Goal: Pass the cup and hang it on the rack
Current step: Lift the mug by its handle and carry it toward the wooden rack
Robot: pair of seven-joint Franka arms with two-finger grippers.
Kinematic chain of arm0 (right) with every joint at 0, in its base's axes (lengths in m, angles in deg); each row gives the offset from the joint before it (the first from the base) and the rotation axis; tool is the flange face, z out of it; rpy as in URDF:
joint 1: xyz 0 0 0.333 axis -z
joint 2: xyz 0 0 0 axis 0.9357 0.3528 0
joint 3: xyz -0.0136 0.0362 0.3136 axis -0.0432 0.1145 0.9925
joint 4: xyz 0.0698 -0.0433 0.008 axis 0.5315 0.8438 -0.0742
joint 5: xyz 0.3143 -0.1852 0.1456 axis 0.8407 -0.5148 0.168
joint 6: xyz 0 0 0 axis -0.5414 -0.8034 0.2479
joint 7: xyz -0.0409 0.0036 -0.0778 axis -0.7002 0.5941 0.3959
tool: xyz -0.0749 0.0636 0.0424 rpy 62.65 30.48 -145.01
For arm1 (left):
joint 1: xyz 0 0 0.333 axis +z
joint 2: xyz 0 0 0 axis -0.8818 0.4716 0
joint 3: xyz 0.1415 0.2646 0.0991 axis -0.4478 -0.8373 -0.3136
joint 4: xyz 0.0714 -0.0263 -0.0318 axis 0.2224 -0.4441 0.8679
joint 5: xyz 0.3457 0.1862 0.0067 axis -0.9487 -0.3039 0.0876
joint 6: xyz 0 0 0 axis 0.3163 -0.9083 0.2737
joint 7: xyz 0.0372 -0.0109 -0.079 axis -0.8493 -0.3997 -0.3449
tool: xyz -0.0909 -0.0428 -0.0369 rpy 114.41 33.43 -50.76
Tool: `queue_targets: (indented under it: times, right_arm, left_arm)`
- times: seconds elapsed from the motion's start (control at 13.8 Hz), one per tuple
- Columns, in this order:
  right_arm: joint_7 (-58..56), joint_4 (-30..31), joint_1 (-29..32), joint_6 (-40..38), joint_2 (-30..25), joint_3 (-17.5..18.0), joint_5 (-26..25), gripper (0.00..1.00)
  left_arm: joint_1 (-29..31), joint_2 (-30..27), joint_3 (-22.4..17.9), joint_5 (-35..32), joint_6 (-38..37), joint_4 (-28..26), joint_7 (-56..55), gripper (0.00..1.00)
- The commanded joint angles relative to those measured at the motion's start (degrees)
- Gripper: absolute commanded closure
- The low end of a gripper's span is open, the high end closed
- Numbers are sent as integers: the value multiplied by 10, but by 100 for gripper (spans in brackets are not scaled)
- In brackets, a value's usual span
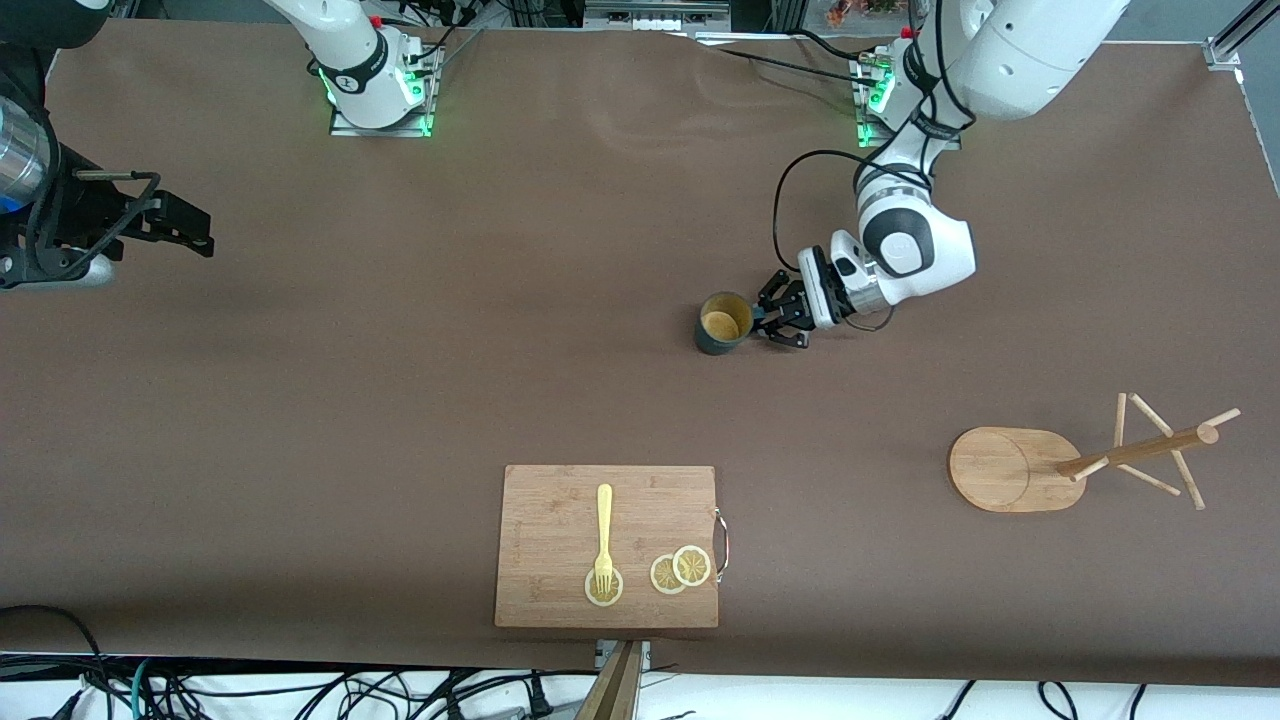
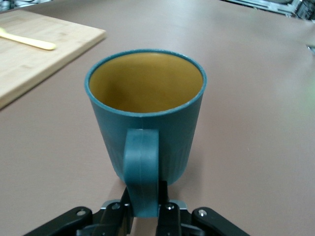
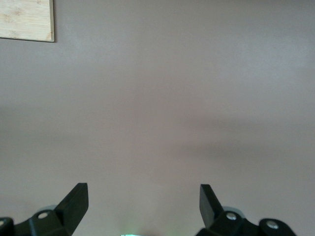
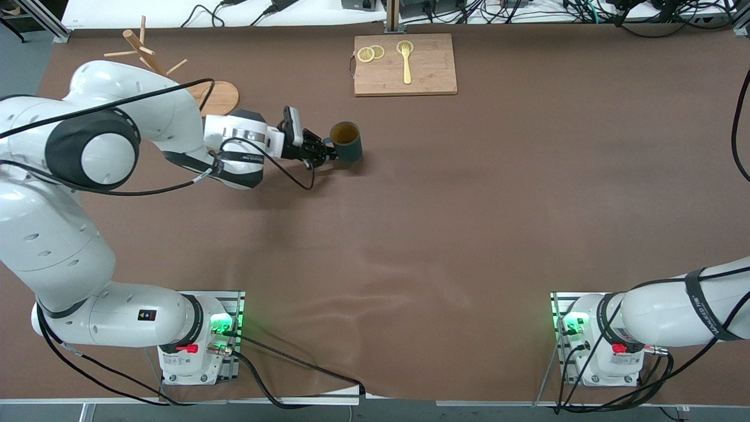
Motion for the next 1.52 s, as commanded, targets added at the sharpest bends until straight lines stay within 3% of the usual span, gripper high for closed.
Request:
queue_targets:
  times: [0.0,0.22,0.36,0.43,0.72,1.16,1.45]
  right_arm:
    - [8,-4,0,-12,-4,4,-7,0]
    - [8,-4,0,-13,-4,4,-6,0]
    - [8,-4,0,-12,-4,4,-7,0]
    - [8,-4,0,-12,-4,4,-7,0]
    - [8,-4,0,-13,-4,3,-7,0]
    - [8,-4,0,-12,-4,3,-7,0]
    - [8,-4,0,-12,-4,4,-7,0]
  left_arm:
    - [27,-58,1,-68,-23,-10,-151,100]
    - [61,-109,-16,-230,-75,8,-369,100]
    - [78,-131,-63,-367,-158,45,-520,100]
    - [82,-133,-94,-388,-219,67,-568,100]
    - [86,-133,-205,-392,-378,124,-698,100]
    - [123,-132,-303,-390,-540,195,-897,100]
    - [136,-130,-341,-376,-569,194,-1006,100]
